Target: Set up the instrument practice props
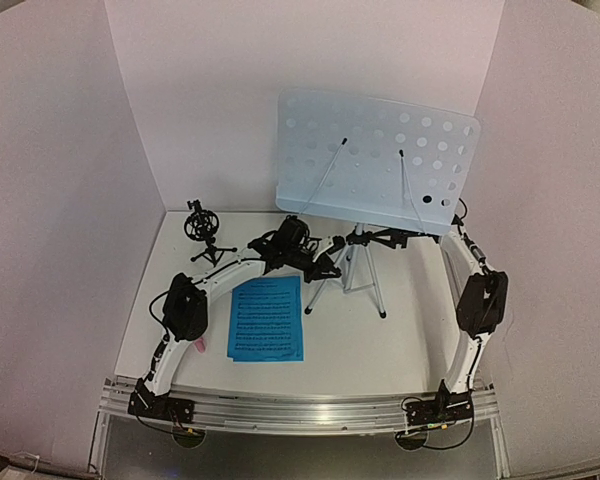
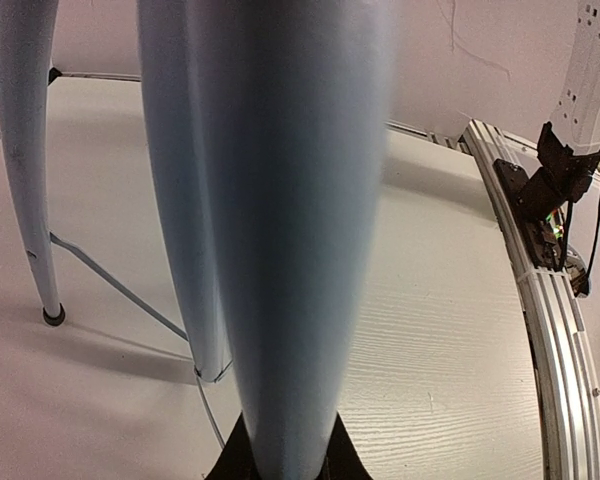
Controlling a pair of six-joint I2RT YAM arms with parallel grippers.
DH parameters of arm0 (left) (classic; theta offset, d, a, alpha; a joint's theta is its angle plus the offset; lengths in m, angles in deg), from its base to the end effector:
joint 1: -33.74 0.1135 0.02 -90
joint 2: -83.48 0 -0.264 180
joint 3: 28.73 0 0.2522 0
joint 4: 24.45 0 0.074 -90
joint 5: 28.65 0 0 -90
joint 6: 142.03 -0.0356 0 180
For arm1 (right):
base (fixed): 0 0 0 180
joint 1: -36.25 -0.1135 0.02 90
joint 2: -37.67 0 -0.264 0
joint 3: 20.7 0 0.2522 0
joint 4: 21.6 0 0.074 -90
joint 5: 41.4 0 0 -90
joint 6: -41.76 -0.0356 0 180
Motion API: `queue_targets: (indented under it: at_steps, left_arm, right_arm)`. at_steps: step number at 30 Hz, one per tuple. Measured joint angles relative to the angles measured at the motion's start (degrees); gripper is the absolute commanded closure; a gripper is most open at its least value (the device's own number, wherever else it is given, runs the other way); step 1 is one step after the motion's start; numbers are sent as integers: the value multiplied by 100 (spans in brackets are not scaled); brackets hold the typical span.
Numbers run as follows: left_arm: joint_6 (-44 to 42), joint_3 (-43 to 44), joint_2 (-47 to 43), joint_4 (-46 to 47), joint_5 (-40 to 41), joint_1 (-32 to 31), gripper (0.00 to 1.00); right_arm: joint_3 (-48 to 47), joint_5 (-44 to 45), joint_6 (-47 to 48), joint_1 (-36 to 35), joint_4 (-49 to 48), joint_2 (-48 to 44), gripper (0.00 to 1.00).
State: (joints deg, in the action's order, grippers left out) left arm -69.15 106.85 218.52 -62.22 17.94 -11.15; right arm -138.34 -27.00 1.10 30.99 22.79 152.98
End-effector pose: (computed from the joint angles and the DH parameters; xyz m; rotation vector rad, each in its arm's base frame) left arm 0.3642 -0.3974 0.2420 1.4961 1.6515 -1.1050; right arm 0.4413 0.0753 0.3069 -1.3315 1.2712 0.9609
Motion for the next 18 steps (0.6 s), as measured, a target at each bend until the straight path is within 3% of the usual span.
queue_targets:
  at_steps: [3,11,18]
  left_arm:
    - [6,0,2,7,5,0,100]
    - [20,0,4,39,15,22,100]
    - [1,0,4,30,30,33,100]
  right_arm:
    - [0,-94,71,-3,28,0,71]
    - [76,-207,79,-44,58,-2,77]
    - [230,-199,84,-101,0,-34,95]
